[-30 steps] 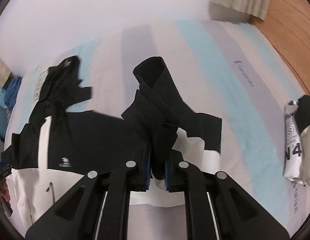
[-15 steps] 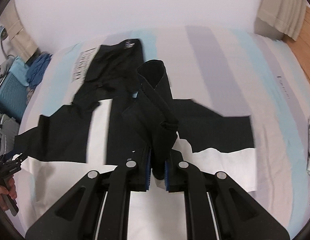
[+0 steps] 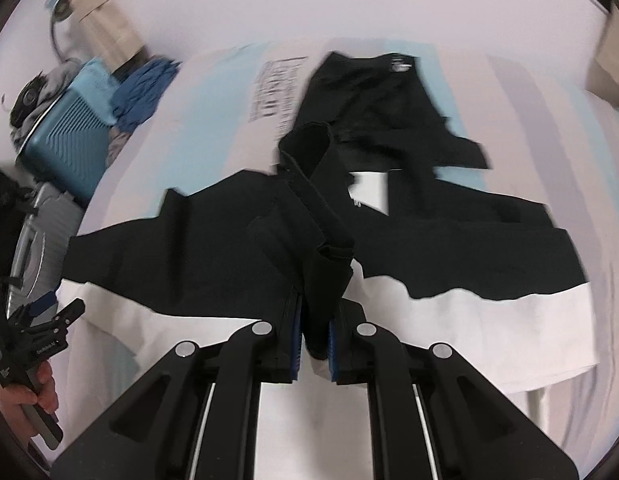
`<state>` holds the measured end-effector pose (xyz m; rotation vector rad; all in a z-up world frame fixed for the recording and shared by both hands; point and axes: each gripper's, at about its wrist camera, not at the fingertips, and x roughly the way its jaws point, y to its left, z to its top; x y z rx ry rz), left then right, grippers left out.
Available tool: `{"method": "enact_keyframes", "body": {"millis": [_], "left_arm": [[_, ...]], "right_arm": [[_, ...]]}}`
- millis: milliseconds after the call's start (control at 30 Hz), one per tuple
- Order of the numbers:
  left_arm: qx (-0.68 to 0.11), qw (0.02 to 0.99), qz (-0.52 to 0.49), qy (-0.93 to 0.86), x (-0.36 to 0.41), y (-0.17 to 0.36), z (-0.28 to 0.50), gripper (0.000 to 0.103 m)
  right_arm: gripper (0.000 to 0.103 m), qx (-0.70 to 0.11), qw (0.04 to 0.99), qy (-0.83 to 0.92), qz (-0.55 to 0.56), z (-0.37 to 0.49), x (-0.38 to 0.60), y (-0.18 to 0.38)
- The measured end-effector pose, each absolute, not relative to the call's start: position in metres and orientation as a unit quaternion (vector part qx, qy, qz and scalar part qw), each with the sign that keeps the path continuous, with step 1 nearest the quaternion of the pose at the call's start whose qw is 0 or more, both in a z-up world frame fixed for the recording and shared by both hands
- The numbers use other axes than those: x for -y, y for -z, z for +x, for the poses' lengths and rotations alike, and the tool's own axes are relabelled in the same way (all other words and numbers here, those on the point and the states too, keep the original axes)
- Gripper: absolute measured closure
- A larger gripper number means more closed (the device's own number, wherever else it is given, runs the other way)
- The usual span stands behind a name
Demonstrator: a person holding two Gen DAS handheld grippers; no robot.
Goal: Fold large clothes
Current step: 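Carry the held sleeve across the jacket body and open the right gripper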
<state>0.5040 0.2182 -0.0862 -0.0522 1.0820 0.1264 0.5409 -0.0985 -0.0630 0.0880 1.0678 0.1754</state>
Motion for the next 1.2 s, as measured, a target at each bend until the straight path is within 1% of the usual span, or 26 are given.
{"method": "enact_keyframes", "body": {"millis": [200, 300, 567, 767, 833, 867, 933, 1000, 1033, 1100, 1200], "left_arm": [[-0.512, 0.854, -0.058, -0.078, -0.252, 0.095, 0.495, 0.006], [-0.510, 0.854, -0.057, -0.081, -0.261, 0.098, 0.493, 0.006], [-0.508, 0.856, -0.035, -0.084, -0.292, 0.110, 0.490, 0.006], [-0.511, 0.851, -0.053, -0.105, -0.329, 0.120, 0.489, 0.006], [-0.514, 0.848, -0.057, -0.114, -0.341, 0.123, 0.488, 0.006], [-0.515, 0.847, -0.062, -0.119, -0.348, 0.125, 0.488, 0.006], [-0.516, 0.844, -0.074, -0.126, -0.361, 0.128, 0.487, 0.006], [-0.515, 0.843, -0.077, -0.134, -0.373, 0.129, 0.487, 0.006], [-0.515, 0.842, -0.085, -0.138, -0.380, 0.130, 0.487, 0.006], [-0.516, 0.838, -0.097, -0.145, -0.392, 0.132, 0.487, 0.006], [-0.518, 0.835, -0.100, -0.154, -0.408, 0.136, 0.487, 0.006]], "right_arm": [[0.094, -0.507, 0.852, -0.128, 0.010, 0.541, 0.017, 0.073], [0.094, -0.513, 0.847, -0.140, 0.001, 0.542, -0.013, 0.084], [0.094, -0.533, 0.832, -0.151, -0.008, 0.544, -0.061, 0.116], [0.093, -0.541, 0.825, -0.161, -0.031, 0.539, -0.096, 0.132], [0.090, -0.544, 0.823, -0.159, -0.037, 0.538, -0.106, 0.137], [0.086, -0.546, 0.822, -0.158, -0.037, 0.537, -0.110, 0.139], [0.083, -0.552, 0.818, -0.159, -0.032, 0.537, -0.115, 0.143], [0.077, -0.553, 0.818, -0.157, -0.035, 0.536, -0.121, 0.145], [0.076, -0.553, 0.817, -0.161, -0.035, 0.535, -0.124, 0.146], [0.069, -0.555, 0.815, -0.162, -0.033, 0.535, -0.129, 0.146], [0.068, -0.552, 0.816, -0.167, -0.038, 0.531, -0.139, 0.146]]}}
